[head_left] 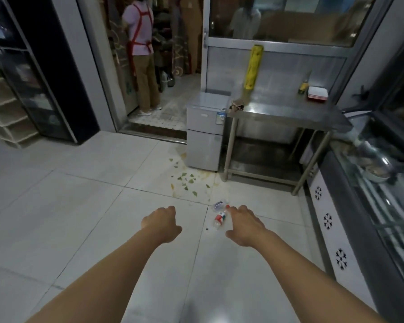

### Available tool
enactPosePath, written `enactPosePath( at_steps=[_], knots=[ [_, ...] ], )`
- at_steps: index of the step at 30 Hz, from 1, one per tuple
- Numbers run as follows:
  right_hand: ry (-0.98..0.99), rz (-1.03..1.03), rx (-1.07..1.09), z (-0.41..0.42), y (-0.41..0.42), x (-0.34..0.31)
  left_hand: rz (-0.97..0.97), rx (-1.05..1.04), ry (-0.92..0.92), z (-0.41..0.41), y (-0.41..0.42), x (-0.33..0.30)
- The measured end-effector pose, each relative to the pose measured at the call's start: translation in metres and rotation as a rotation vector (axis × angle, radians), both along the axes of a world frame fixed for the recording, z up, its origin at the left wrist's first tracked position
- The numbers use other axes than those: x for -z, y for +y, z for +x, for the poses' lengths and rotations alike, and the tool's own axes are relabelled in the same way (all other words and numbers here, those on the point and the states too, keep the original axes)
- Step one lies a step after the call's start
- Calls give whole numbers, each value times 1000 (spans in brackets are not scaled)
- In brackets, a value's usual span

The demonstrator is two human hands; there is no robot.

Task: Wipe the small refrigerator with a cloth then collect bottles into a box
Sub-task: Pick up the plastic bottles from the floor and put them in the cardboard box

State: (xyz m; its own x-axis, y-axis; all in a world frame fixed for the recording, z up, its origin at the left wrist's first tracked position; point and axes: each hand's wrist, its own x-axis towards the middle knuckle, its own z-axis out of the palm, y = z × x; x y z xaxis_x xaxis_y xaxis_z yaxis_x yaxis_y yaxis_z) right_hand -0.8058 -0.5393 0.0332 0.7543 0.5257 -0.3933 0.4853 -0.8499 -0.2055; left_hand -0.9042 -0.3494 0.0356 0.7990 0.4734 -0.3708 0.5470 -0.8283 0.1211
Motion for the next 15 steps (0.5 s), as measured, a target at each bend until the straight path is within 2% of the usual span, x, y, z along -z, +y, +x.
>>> enactPosePath(
  at_steps=[6,15],
  knots=[
    [25,53,153,80,60,2,-2,116,68,100,86,5],
    [55,-20,320,222,100,29,-15,373,140,263,120,29]
  ],
)
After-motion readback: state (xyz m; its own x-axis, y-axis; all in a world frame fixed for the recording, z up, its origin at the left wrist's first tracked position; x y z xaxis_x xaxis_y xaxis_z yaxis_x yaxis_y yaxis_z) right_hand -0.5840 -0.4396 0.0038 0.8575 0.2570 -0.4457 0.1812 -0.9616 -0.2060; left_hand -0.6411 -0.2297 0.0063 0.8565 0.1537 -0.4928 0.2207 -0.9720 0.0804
